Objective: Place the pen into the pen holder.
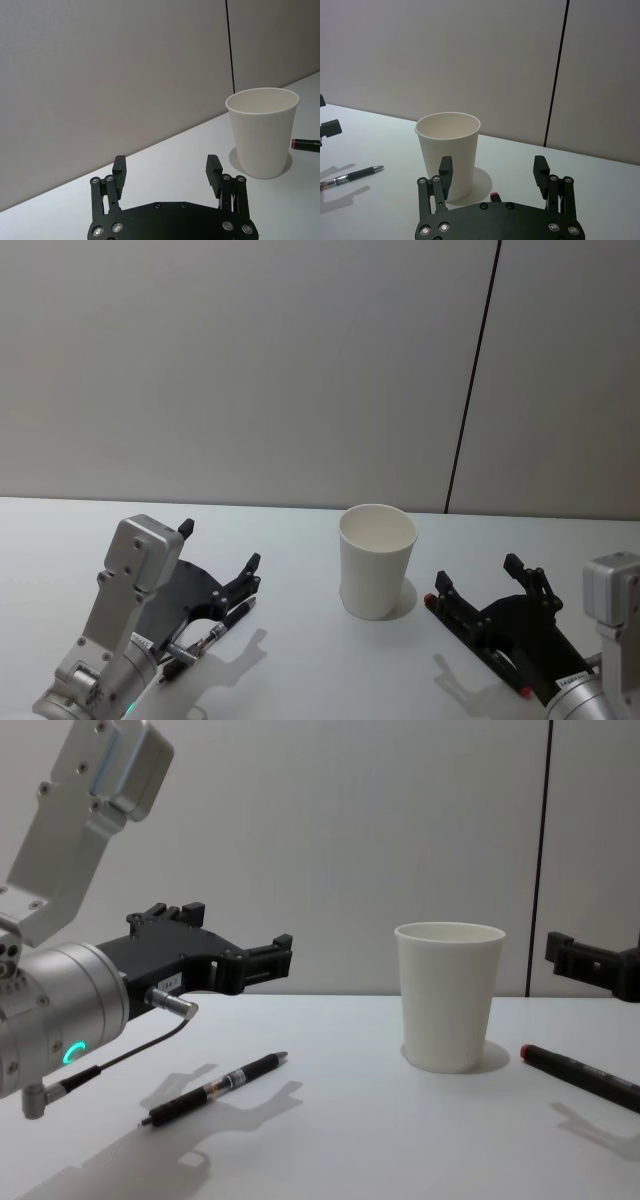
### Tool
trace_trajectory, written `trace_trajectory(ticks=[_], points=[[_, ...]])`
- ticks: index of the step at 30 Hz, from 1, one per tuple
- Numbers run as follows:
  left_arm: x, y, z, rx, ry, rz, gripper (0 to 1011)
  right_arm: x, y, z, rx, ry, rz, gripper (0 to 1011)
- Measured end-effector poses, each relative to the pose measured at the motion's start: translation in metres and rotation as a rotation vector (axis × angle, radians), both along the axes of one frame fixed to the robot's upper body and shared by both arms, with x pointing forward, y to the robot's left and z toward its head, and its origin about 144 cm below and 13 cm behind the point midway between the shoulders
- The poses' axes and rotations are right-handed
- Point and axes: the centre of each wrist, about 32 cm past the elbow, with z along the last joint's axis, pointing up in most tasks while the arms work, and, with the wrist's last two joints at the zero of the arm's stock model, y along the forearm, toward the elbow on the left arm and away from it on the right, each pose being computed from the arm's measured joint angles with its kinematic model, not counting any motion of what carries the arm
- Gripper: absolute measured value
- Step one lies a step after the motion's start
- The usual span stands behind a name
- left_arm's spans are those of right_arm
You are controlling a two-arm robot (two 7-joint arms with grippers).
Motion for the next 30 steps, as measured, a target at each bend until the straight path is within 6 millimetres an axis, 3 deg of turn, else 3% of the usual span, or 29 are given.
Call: trace_trajectory(ticks=[30], points=[[0.000, 0.000, 0.000, 0.000, 0.000, 0.000, 1003, 0.004, -0.032, 0.013, -0.098, 0.133, 0.001, 1001]])
